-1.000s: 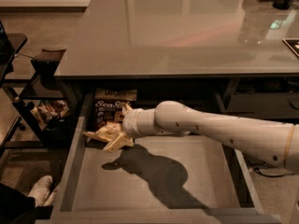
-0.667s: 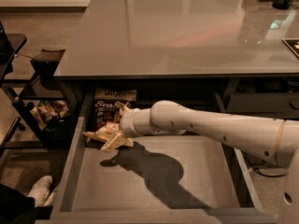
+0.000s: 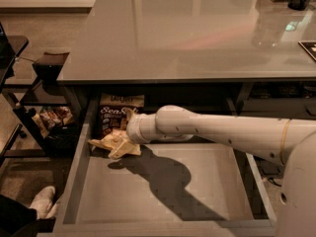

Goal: Pick brown chip bag from top drawer and place on counter

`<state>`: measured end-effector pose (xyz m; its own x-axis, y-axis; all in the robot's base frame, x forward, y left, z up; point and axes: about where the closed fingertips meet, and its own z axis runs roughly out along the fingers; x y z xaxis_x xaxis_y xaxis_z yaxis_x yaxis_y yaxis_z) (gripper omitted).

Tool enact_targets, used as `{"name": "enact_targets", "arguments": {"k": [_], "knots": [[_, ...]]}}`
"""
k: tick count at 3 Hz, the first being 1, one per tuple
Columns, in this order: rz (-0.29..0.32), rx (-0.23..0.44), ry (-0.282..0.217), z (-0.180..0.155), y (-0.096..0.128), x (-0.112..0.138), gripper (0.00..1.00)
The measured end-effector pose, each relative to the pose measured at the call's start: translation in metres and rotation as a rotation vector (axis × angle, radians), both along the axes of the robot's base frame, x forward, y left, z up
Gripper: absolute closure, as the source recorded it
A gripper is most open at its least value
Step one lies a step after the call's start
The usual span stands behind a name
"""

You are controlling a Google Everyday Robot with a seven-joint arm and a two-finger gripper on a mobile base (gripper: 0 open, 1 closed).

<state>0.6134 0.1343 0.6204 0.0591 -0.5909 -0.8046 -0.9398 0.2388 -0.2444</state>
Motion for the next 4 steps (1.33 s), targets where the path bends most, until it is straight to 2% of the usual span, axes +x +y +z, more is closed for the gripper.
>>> {"name": "enact_targets", "arguments": {"k": [1, 2, 4], "knots": [[-0.007, -0.014, 0.012, -0.0098, 0.0009, 0.0048, 0.0], [-0.007, -0.014, 0.013, -0.0099, 0.0009, 0.0048, 0.19], [-0.007, -0.014, 0.013, -0.0099, 0.001, 0.0048, 0.66]]}}
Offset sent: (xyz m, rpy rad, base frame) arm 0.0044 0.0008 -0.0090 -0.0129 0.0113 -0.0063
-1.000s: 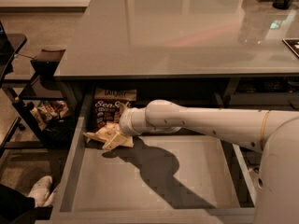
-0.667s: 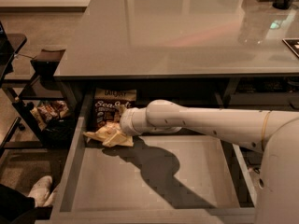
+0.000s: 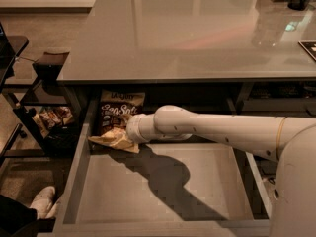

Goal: Pick brown chip bag from top drawer and place on counter

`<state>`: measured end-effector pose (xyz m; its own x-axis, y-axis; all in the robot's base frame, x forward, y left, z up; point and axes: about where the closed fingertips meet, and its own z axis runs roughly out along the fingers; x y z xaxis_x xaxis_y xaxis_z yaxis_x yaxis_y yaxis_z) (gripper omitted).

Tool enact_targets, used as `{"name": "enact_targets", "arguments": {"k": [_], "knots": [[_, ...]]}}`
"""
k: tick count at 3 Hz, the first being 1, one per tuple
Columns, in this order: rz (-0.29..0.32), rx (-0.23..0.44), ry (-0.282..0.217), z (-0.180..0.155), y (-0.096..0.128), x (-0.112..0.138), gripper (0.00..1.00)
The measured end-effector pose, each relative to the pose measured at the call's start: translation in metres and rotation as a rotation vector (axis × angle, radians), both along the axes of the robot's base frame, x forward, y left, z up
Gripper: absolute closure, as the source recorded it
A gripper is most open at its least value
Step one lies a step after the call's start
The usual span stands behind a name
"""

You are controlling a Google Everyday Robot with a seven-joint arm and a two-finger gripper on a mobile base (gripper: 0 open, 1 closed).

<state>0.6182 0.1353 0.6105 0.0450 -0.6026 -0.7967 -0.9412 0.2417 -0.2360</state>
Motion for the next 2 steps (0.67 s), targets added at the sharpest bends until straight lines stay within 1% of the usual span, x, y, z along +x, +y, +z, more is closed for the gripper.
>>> {"name": "enact_targets", "arguments": {"k": [1, 2], "knots": [[0.0, 0.0, 0.0, 0.0, 0.0, -0.0001, 0.89], [0.001, 0.001, 0.001, 0.0024, 0.0, -0.0006, 1.0]]}}
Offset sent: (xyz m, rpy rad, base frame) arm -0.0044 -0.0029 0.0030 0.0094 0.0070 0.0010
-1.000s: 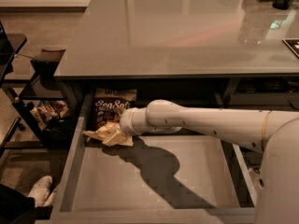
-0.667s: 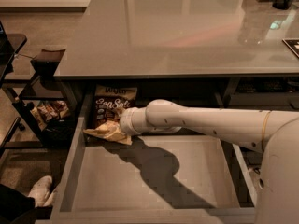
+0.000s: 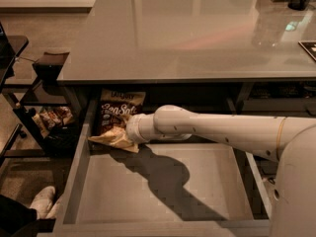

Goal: Pick brown chip bag from top drawer and place on counter

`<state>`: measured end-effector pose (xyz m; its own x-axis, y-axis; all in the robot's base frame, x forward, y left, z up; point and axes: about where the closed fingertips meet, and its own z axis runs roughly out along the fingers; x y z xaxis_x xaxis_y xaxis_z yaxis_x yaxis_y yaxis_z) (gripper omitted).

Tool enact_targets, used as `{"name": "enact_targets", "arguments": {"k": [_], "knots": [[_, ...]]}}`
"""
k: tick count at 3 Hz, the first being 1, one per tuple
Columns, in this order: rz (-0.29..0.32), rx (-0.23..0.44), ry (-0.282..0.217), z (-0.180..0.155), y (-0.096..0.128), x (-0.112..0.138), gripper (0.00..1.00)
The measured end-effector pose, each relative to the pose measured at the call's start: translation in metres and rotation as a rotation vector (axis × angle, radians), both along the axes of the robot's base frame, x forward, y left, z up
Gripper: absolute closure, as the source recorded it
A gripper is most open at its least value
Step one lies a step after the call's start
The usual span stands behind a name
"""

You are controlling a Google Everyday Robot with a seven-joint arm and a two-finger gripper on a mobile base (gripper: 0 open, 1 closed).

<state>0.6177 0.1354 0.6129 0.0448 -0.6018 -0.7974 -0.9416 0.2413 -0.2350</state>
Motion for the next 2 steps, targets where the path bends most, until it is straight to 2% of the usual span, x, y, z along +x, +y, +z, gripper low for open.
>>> {"name": "enact_targets", "arguments": {"k": [1, 2], "knots": [[0.01, 0.056, -0.001, 0.016, -0.012, -0.012, 1.0], [0.091, 0.154, -0.034, 0.072, -0.022, -0.053, 1.0]]}}
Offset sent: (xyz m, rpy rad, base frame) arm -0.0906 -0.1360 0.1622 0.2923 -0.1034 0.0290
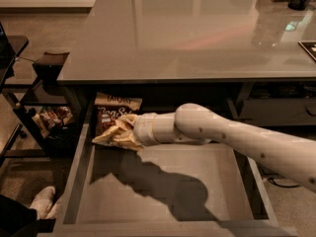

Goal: Pick brown chip bag from top drawer and place on counter

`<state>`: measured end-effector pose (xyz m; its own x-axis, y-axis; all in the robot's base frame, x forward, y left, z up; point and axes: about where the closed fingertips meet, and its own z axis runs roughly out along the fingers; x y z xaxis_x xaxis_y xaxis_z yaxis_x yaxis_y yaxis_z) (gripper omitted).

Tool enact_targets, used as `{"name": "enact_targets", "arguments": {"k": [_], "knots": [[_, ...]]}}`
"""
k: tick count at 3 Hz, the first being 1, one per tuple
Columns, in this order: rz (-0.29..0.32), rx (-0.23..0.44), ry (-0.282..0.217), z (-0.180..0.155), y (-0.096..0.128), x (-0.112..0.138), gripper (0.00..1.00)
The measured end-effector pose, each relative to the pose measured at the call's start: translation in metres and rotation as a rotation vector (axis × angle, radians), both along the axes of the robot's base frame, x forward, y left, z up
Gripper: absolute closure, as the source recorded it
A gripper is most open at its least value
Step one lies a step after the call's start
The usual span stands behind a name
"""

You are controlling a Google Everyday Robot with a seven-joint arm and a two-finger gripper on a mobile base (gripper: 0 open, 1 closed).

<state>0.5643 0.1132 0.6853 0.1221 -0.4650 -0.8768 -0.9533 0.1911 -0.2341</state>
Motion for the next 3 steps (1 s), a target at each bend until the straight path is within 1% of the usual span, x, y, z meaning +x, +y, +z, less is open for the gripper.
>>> {"name": "enact_targets", "arguments": {"k": [1, 2, 3], "knots": [[0.029, 0.052, -0.035, 0.058, -0.034, -0.04, 1.0], [0.005, 0.036, -0.05, 0.092, -0.096, -0.054, 1.0], [0.005, 0.036, -0.05, 0.092, -0.096, -0.054, 1.0]]}}
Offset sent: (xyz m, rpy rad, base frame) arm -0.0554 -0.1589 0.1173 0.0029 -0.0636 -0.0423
